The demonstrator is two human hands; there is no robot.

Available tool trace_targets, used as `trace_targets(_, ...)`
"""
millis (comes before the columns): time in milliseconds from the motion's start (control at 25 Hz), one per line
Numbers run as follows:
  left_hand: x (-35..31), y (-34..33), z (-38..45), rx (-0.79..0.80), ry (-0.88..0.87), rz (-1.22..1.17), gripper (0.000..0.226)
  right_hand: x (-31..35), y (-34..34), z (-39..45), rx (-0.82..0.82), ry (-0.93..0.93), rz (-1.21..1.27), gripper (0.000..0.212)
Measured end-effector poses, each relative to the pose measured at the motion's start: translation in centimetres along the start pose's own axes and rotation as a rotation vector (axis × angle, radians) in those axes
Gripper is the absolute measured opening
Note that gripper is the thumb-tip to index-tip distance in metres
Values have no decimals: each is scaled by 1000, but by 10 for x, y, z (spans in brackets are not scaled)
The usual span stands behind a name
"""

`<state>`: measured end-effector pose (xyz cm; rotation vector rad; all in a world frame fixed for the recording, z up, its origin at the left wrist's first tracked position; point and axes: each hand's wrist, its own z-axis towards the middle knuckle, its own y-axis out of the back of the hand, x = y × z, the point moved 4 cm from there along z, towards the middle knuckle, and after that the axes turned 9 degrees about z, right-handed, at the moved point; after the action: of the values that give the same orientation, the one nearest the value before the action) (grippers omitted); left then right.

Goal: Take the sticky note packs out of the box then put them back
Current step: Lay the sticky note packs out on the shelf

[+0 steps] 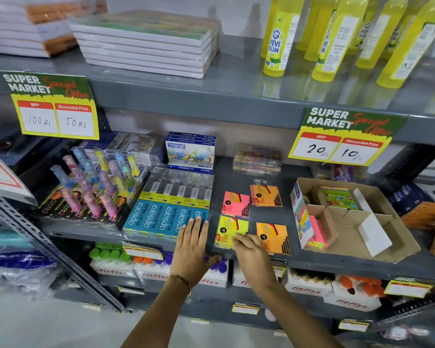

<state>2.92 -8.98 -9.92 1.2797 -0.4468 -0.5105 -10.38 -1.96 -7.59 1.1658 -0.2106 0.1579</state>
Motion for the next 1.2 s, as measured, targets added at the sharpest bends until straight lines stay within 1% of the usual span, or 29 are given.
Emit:
trace_targets(80,0,0,0,3,1,4,97,0,-2,0,0,22,-20,46)
trace_targets(240,1,-1,1,-1,1,3,97,-2,-1,-3,-73,66,17,39)
trace_targets(440,1,-2,1,-11,2,-3,97,-6,2,-2,-66,116,-21,44)
trace_targets(560,1,-2,1,-7,6,-10,97,-7,3,-3,-57,102,7,43)
trace_targets(640,1,-4,1,0,6,-6,97,-11,5,-1,-98,66,95,38)
trace_targets(720,2,-4,2,6,7,10,96,-27,13,12,-182,-59,197,33)
trace_targets(760,2,-4,2,10,9,18,96,-42,19,25,-217,-174,235,31)
trace_targets(800,2,-5,2,14,11,24,96,-58,24,40,-216,-304,248,32)
trace_targets(840,2,-5,3,16,13,27,96,-75,26,56,-175,-433,232,35)
trace_targets(920,2,-5,3,9,21,24,96,-100,21,84,-17,-631,161,43)
trace_targets(1000,2,-6,3,2,29,17,95,-110,10,102,131,-748,130,52)
trace_targets(1040,2,-6,2,-4,30,19,95,-112,3,105,175,-792,126,57)
trace_targets(1120,3,-7,1,-21,21,14,95,-116,-4,108,207,-842,108,64)
trace_targets(1200,3,-6,1,-29,10,9,94,-116,0,111,178,-840,118,60)
